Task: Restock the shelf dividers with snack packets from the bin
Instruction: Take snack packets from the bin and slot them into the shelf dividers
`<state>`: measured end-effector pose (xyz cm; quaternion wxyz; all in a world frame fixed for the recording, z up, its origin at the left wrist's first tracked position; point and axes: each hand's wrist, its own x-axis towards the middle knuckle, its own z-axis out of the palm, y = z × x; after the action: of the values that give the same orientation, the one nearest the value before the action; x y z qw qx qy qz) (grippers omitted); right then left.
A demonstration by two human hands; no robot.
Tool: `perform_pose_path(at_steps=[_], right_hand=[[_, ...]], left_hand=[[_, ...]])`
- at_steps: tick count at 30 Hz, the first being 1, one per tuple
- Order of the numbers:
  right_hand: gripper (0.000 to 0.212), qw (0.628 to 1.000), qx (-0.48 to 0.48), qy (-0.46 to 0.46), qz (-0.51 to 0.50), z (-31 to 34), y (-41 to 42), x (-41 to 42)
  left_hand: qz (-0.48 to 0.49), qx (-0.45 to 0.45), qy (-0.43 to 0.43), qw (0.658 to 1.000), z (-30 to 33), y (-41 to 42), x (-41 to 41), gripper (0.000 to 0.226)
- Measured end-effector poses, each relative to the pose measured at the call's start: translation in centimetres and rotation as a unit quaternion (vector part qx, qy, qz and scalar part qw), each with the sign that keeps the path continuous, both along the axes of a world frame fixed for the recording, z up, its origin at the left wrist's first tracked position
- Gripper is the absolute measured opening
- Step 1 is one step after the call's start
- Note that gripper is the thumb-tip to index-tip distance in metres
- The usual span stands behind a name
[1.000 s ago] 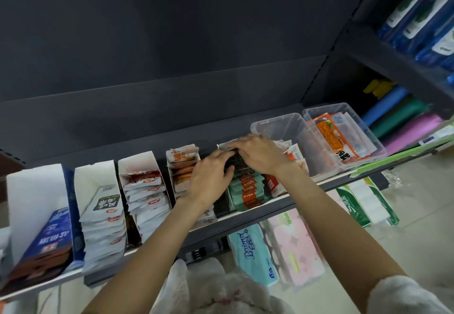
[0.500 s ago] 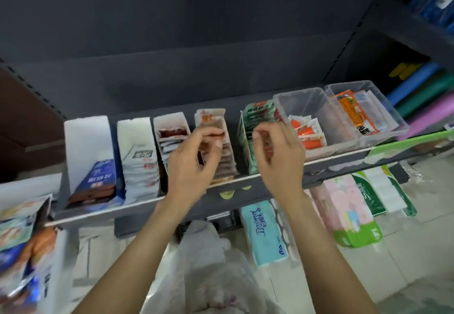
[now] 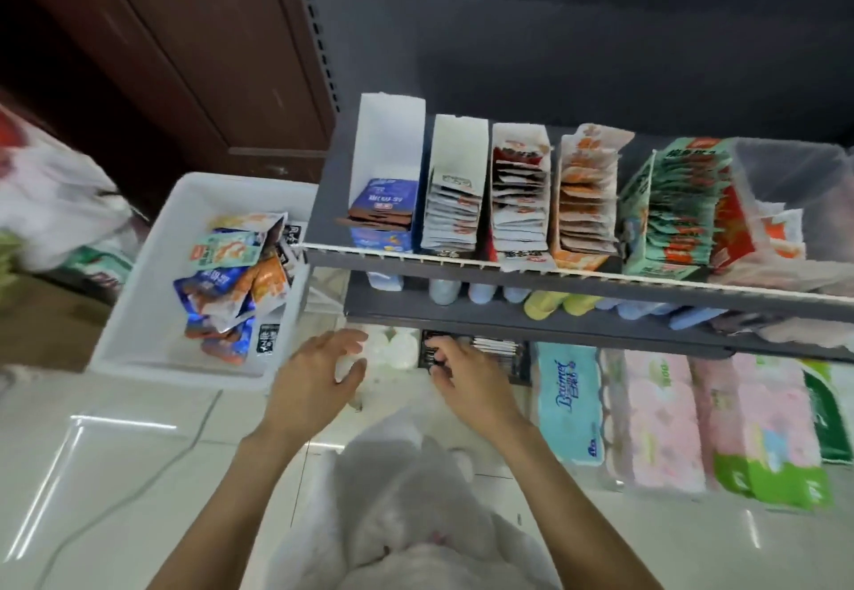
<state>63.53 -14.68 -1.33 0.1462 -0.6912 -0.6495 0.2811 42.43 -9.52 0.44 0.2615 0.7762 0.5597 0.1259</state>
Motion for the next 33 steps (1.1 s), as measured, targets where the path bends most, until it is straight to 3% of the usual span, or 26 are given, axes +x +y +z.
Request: perform_pose_path(at_steps=[5,10,15,21,26,29,33], right_hand=[[0.034,0.996,-0.07,0.015,0.045,-1.9,3.2,-6.7],[0.029,0.998,-0.023,0.049,0.037,-2.0,8.7,-15.0],[0.033,0.999,-0.021,0.048,0.012,-2.7,14.9,-22.0],[0.045,0.995,-0.086,0.005,-0.044,-5.1,21.5,-26.1],[0.034,0.945,-0.212,0.111,-0.221,-8.4,24.2,-27.7],[0.024,0.929,-0.247,0.133,-0.242,-9.7,24.7,-29.0],[0.058,0.911,-0.246,0.119,-0.31,-12.0,25.4,-31.1]], left_hand=[[0.159,-0.044,-0.042,0.985,-1.8,3.5,-8.9,0.022],[0.248,-0.092,-0.064,0.962,-5.3,9.9,-16.7,0.031],[0.17,-0.084,-0.026,0.982,-8.0,15.4,-20.4,0.035],[0.118,-0.082,-0.005,0.99,-11.0,20.3,-21.8,0.073],[0.029,-0.129,0.079,0.988,-13.1,22.1,-21.7,0.091],[0.014,-0.146,0.084,0.986,-13.6,22.2,-22.1,0.09],[-0.012,-0.131,0.101,0.986,-13.5,22.5,-22.6,0.088]])
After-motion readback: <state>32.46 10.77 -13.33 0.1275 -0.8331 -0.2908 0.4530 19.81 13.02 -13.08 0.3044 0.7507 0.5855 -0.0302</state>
